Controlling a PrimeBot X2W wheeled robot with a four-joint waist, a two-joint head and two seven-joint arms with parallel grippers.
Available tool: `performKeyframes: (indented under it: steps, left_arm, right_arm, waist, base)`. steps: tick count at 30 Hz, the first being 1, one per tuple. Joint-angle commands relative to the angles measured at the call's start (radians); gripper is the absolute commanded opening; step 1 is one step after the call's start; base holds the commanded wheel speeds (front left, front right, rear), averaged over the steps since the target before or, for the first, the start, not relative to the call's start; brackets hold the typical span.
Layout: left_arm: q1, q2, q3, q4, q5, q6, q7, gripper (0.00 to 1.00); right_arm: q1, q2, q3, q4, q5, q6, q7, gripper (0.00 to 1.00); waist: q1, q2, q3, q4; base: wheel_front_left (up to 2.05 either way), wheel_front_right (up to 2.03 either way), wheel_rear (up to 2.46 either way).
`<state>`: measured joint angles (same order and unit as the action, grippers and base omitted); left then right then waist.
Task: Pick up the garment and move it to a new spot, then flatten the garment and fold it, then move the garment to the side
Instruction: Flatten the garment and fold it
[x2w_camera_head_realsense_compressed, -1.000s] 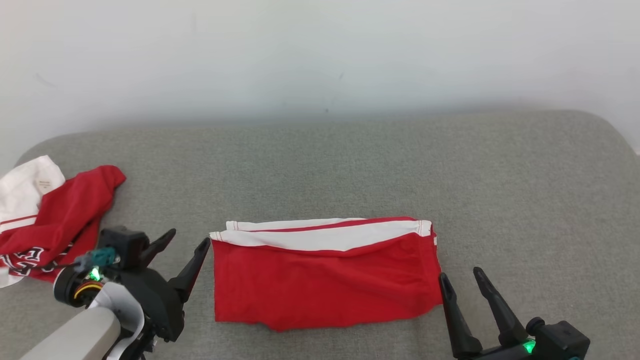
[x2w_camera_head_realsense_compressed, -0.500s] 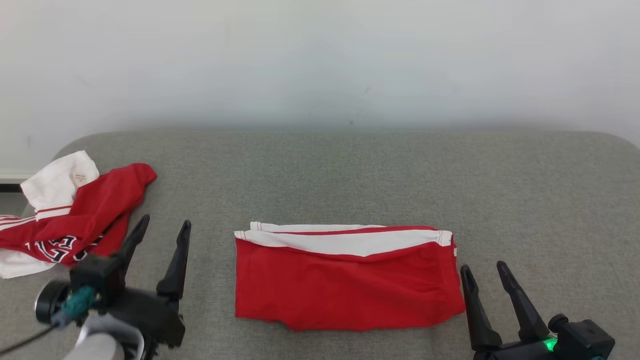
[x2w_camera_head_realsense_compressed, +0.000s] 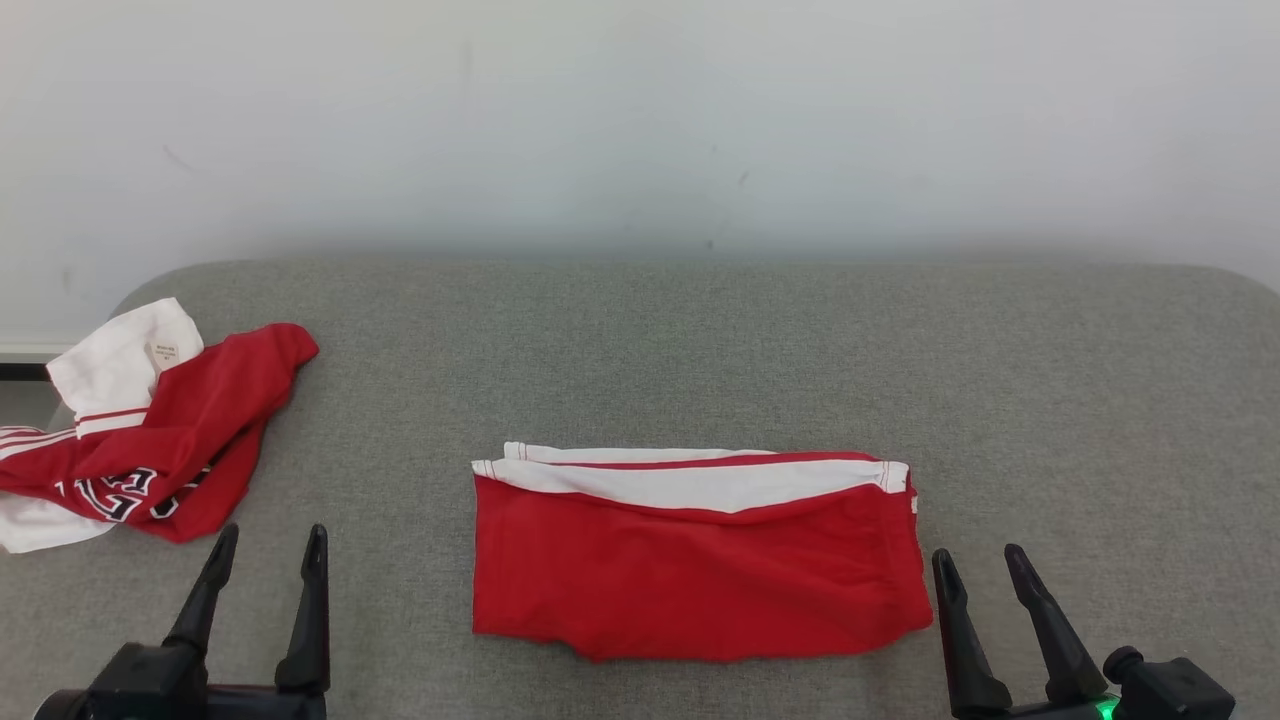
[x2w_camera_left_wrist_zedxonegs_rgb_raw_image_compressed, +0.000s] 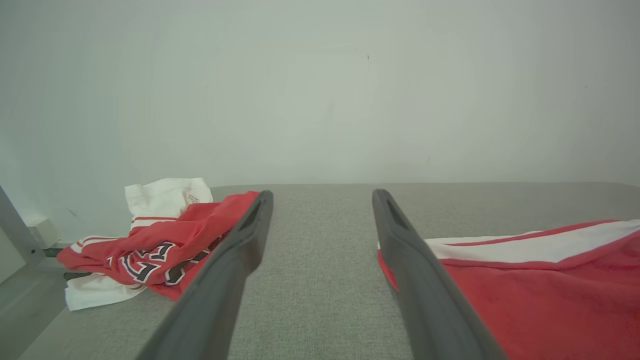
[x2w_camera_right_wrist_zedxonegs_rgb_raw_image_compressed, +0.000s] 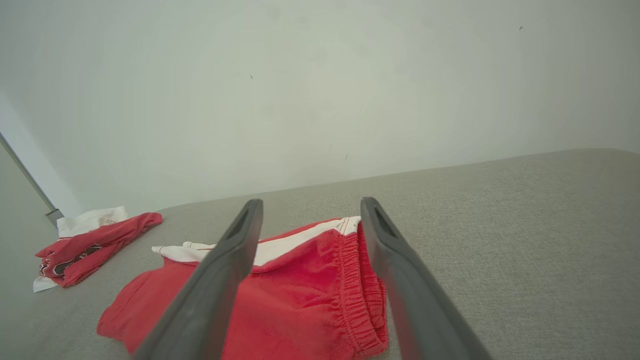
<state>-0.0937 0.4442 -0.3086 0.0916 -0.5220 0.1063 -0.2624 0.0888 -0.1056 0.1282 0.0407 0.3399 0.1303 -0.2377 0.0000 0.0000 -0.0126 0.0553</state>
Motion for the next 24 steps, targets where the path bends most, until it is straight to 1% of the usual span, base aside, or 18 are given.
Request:
performKeyframes:
  steps: [1,5,9,11,12,18,19,22,24]
  left_arm:
    - [0.039,-0.02,0.03,-0.016,0.034,-0.004,-0.003,1.0]
    - [0.112,-0.084,0.108,-0.059,0.084,-0.02,-0.003,1.0]
    - [0.167,-0.124,0.147,-0.07,0.144,-0.062,-0.003,1.0]
    - [0.184,-0.146,0.169,-0.068,0.155,-0.075,-0.003,1.0]
    - [0.184,-0.146,0.169,-0.068,0.155,-0.075,-0.003,1.0]
    - [0.211,-0.19,0.213,-0.036,0.21,-0.126,-0.003,1.0]
    - [0.213,-0.204,0.227,-0.025,0.219,-0.142,-0.003,1.0]
    - [0.218,-0.217,0.242,-0.014,0.238,-0.168,-0.003,1.0]
    - [0.219,-0.224,0.253,-0.009,0.25,-0.177,-0.003,1.0]
  right_arm:
    - [0.011,0.002,-0.006,0.004,-0.005,0.001,-0.001,1.0]
    - [0.023,0.013,-0.029,0.008,-0.01,0.001,-0.005,1.0]
    - [0.04,0.021,-0.039,0.01,-0.014,0.001,-0.009,1.0]
    - [0.046,0.024,-0.045,0.011,-0.015,0.001,-0.009,1.0]
    - [0.046,0.024,-0.045,0.011,-0.015,0.001,-0.009,1.0]
    - [0.055,0.037,-0.061,0.015,-0.017,0.001,-0.011,1.0]
    - [0.057,0.039,-0.062,0.02,-0.017,0.001,-0.011,1.0]
    - [0.056,0.04,-0.063,0.027,-0.019,0.001,-0.013,1.0]
    - [0.056,0.041,-0.064,0.03,-0.022,0.001,-0.013,1.0]
  waist:
    - [0.0,0.0,0.001,-0.004]
    - [0.0,0.0,0.002,-0.012]
    - [0.0,0.0,0.004,-0.016]
    - [0.0,0.0,0.004,-0.017]
    - [0.0,0.0,0.004,-0.017]
    - [0.0,0.0,0.002,-0.022]
    - [0.0,0.0,0.003,-0.023]
    - [0.0,0.0,0.003,-0.024]
    - [0.0,0.0,0.004,-0.025]
  base:
    - [0.0,0.0,0.0]
    - [0.0,0.0,0.0]
    - [0.0,0.0,0.0]
    - [0.0,0.0,0.0]
    - [0.0,0.0,0.0]
    - [0.0,0.0,0.0]
    - [0.0,0.0,0.0]
    - [0.0,0.0,0.0]
    - [0.0,0.0,0.0]
